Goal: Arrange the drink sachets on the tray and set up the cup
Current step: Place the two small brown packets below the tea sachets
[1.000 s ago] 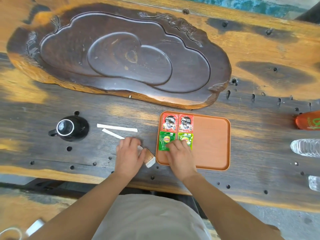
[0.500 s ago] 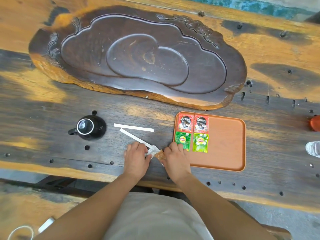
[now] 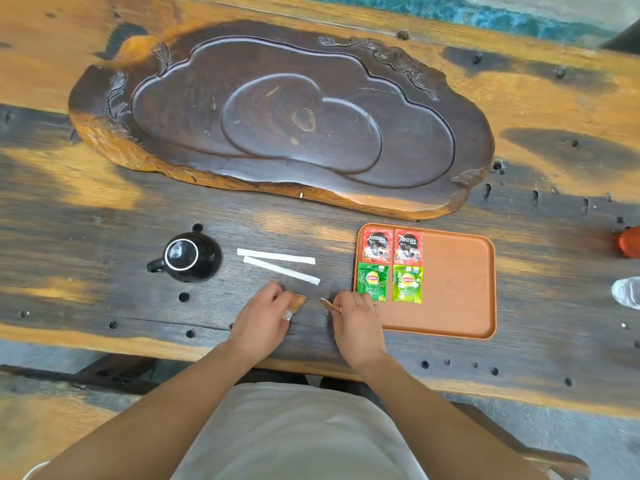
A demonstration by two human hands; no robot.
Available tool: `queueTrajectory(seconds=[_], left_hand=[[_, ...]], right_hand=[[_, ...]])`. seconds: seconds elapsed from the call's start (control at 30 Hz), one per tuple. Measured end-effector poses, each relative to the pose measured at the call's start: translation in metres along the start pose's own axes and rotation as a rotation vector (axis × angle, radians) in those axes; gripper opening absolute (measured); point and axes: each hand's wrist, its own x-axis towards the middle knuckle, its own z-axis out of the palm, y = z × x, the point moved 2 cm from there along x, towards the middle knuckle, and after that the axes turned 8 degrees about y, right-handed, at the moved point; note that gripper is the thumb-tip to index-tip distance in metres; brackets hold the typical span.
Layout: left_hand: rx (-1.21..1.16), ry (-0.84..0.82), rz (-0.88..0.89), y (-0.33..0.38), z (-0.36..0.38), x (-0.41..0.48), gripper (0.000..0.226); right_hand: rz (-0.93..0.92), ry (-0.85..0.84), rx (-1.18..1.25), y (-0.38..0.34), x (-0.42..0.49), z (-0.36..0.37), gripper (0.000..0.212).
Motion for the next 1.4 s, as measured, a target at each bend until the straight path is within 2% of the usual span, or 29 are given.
queueTrajectory(seconds=[0.13,0.23,0.3,0.4,0.53,0.77,0.87,0.97,1.07,1.13,1.4], left_hand=[[-0.019,-0.141,0.067,0.001,0.005,-0.007,0.042],[-0.098,-0.076,0.02,0.004,-0.001,0.0,0.034],[-0.066,0.0,0.025,0.003,-0.005,0.01,0.036],[0.076,-0.05,0.097,0.005,-0.007,0.024,0.046],[0.187,-0.119,0.116,0.014,-0.008,0.036,0.017],[0.052,-0.224,-0.107,0.026,-0.003,0.04,0.016],[-0.141,-0.186,-0.259,0.035,0.002,0.041,0.025],[-0.4,-0.187,-0.416,0.051,0.009,0.042,0.016],[-0.625,-0.199,-0.516,0.08,0.018,0.041,0.018],[-0.656,-0.21,-0.529,0.099,0.027,0.043,0.021],[-0.432,-0.143,-0.373,0.146,0.058,0.052,0.018]], right_hand=[[0.007,0.009,0.008,0.005,-0.005,-0.001,0.011],[0.023,0.009,0.019,0.011,-0.009,-0.002,0.011],[0.033,0.019,0.043,0.014,-0.011,-0.004,0.013],[0.055,0.046,0.119,0.02,-0.013,-0.008,0.013],[0.155,0.096,0.278,0.034,-0.015,-0.016,0.014],[0.439,0.184,0.409,0.085,-0.019,-0.037,0.022],[0.534,0.164,0.425,0.11,-0.019,-0.041,0.018],[0.589,0.113,0.384,0.127,-0.018,-0.042,0.021],[0.601,0.078,0.316,0.138,-0.017,-0.044,0.024],[0.581,0.076,0.279,0.141,-0.017,-0.047,0.025],[0.441,0.118,0.186,0.143,-0.014,-0.056,0.032]])
